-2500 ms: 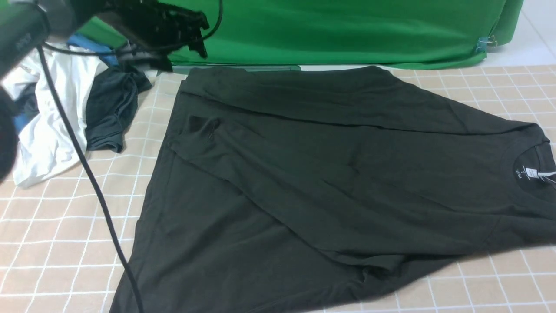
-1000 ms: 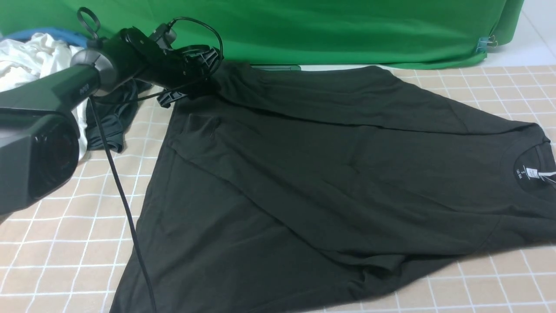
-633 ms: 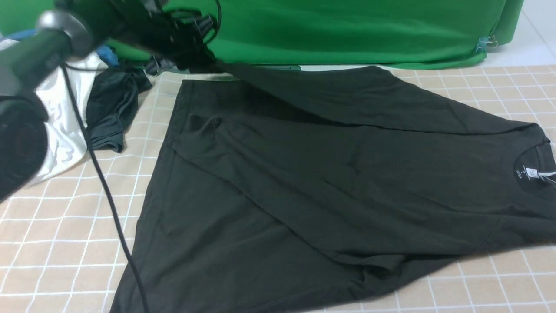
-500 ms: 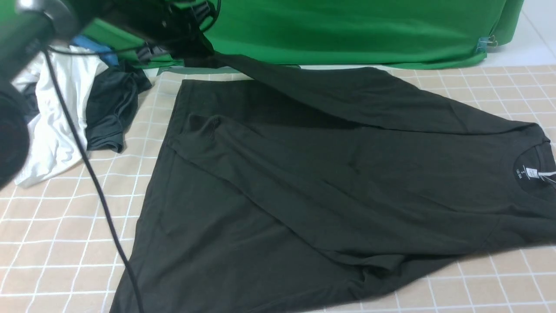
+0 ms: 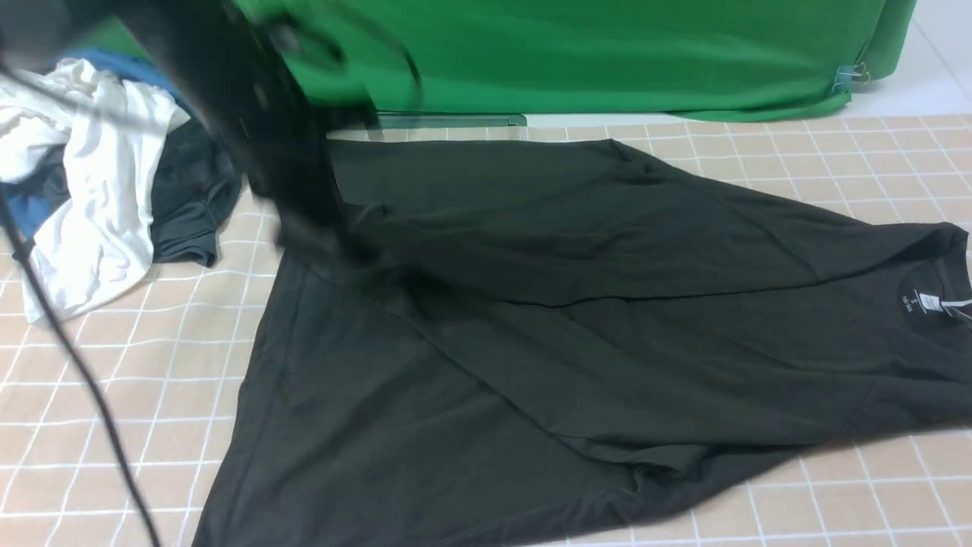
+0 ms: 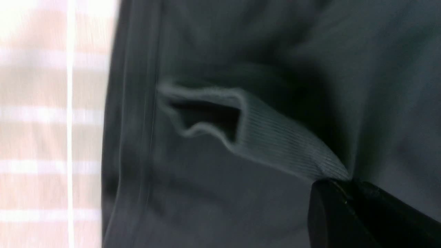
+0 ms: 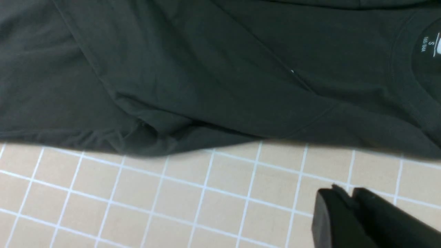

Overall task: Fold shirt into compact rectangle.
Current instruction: 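Fold the left side of the dark shirt inward over its body with the left gripper, then grasp the near edge of the shirt at its hem and shoulder corners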

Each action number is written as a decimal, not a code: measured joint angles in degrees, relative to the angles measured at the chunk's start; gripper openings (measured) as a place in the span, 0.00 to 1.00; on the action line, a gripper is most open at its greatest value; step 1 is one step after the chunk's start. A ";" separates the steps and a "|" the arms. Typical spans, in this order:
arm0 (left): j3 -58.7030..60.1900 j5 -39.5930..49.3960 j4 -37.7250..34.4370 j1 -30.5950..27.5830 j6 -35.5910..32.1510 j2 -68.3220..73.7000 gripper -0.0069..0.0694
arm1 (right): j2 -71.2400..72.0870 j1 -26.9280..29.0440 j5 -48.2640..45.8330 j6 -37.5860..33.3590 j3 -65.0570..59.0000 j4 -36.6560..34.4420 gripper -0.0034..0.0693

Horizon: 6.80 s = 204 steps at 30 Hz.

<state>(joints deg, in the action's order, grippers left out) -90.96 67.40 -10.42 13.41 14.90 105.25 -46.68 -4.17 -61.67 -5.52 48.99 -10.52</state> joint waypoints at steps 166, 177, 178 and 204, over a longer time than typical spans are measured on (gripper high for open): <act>53.33 -27.47 0.69 0.25 0.25 -18.41 0.18 | -19.24 0.00 1.26 -3.25 0.18 0.00 0.56; 46.99 -21.45 1.38 0.25 -0.19 -24.56 0.13 | -19.44 0.00 4.34 2.08 -4.71 7.33 0.68; 46.41 -21.28 1.38 0.25 -0.19 -25.00 0.13 | -19.73 0.00 5.32 4.07 -5.65 8.78 0.71; 45.81 -19.36 2.27 0.25 -0.14 -25.42 0.13 | -42.72 0.00 19.07 15.46 -7.52 32.52 0.90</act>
<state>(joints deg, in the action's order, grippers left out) -45.14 48.04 -8.15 13.66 14.75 79.83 -89.40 -4.17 -42.60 9.94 41.47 22.00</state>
